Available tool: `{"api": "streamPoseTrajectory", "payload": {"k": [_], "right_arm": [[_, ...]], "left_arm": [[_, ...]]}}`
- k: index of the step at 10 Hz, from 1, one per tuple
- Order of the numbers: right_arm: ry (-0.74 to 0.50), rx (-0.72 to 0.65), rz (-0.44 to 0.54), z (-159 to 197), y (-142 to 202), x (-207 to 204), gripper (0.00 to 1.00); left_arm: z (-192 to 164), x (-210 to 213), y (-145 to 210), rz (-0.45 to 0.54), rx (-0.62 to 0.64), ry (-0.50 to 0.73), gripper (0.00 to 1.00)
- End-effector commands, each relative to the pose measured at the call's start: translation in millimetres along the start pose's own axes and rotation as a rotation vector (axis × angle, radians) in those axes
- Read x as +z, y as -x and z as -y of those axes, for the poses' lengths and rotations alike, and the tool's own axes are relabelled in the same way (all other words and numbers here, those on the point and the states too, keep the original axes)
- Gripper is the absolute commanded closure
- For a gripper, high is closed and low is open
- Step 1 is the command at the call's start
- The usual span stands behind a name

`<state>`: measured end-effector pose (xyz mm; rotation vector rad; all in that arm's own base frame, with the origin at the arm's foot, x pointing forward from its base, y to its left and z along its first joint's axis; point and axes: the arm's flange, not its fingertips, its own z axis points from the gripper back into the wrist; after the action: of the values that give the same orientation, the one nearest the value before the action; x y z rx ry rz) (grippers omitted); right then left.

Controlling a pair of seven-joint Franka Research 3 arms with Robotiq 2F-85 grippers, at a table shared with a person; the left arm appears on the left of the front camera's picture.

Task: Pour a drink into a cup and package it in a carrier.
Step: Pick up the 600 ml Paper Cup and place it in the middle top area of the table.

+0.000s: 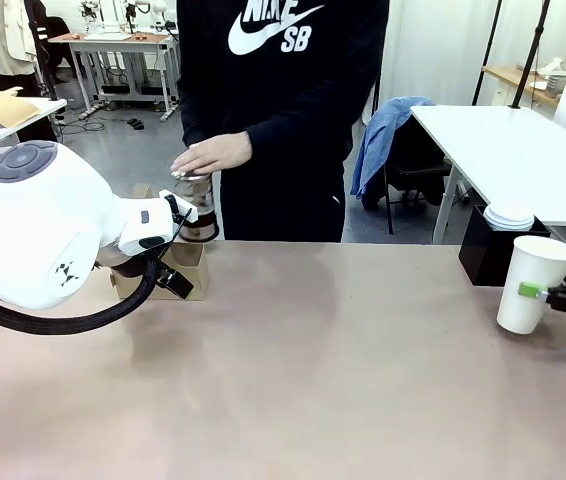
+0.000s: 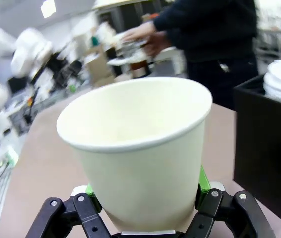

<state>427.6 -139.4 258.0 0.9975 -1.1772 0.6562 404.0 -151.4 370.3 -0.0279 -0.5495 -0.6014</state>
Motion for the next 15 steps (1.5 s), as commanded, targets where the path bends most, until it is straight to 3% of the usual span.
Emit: {"api": "streamPoseTrajectory", "payload": {"k": [1, 4, 7, 11, 15], "right_arm": [[0.169, -0.056, -0.008, -50, -55, -32, 0.2], [0.158, -0.049, 0.084, -101, -104, -89, 0.2], [0.182, 0.047, 0.155, -116, -118, -176, 0.2], [0.203, 0.204, 0.152, -107, -94, -280, 0.2], [0.136, 0.193, 0.073, -87, -60, -307, 0.2]], "left_arm": [[0, 0, 0, 0.0, 0.0, 0.001, 0.0], [0, 0, 0, 0.0, 0.0, 0.001, 0.0], [0, 0, 0, 0.0, 0.0, 0.001, 0.0], [0, 0, 0, 0.0, 0.0, 0.001, 0.0], [0, 0, 0, 0.0, 0.0, 0.001, 0.0]]}}
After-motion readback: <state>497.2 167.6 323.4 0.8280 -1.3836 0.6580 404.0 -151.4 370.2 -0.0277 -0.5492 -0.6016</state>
